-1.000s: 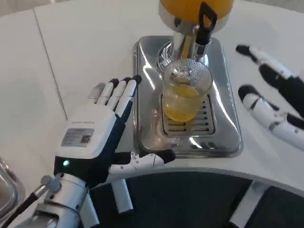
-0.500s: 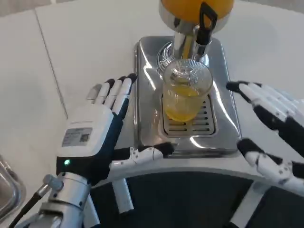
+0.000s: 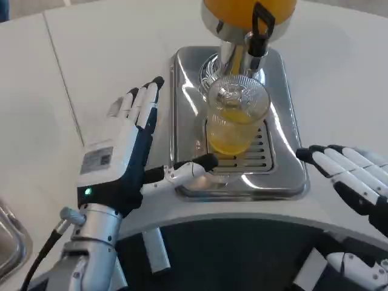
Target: Grasp the cup under the faucet to collect the drink, then remove the cup.
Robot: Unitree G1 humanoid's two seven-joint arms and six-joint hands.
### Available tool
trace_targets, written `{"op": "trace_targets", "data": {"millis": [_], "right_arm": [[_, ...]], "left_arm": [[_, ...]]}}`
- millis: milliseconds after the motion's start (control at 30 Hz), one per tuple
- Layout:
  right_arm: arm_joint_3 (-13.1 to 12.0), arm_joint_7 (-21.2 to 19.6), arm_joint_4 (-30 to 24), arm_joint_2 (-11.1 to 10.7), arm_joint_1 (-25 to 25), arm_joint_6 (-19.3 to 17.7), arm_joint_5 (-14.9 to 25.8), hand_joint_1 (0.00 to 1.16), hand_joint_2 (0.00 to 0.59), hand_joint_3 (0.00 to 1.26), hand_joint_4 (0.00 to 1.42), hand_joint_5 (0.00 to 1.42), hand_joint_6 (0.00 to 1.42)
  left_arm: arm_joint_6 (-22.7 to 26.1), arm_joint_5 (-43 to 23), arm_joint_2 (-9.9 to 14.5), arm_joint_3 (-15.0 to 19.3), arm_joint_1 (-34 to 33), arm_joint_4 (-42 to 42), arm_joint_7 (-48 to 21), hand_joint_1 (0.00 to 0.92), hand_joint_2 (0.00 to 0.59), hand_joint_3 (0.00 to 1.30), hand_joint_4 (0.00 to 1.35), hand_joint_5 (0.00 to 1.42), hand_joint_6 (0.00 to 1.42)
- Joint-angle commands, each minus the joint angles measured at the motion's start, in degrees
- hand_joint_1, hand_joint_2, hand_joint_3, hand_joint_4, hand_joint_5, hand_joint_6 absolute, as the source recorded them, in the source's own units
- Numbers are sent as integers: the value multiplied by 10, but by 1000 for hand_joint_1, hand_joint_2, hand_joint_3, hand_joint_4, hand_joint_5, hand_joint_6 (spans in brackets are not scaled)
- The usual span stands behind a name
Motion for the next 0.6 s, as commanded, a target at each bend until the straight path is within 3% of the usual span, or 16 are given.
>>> {"op": "trace_targets", "data": {"millis": [33, 300, 600], "right_arm": [[-9, 2, -15, 0, 13, 0, 8, 172, 438, 0, 0, 0, 1], [-7, 5, -32, 8, 32, 11, 6, 188, 417, 0, 0, 0, 1], [-4, 8, -46, 13, 46, 27, 3, 195, 417, 0, 0, 0, 12]], "left_arm": [[-49, -30, -14, -1, -19, 33, 29, 60, 3, 0, 0, 10, 25], [-99, -43, -27, -15, -48, 83, 53, 113, 5, 0, 0, 26, 51], [-119, -43, -46, -30, -74, 127, 71, 221, 23, 0, 0, 63, 85]]}}
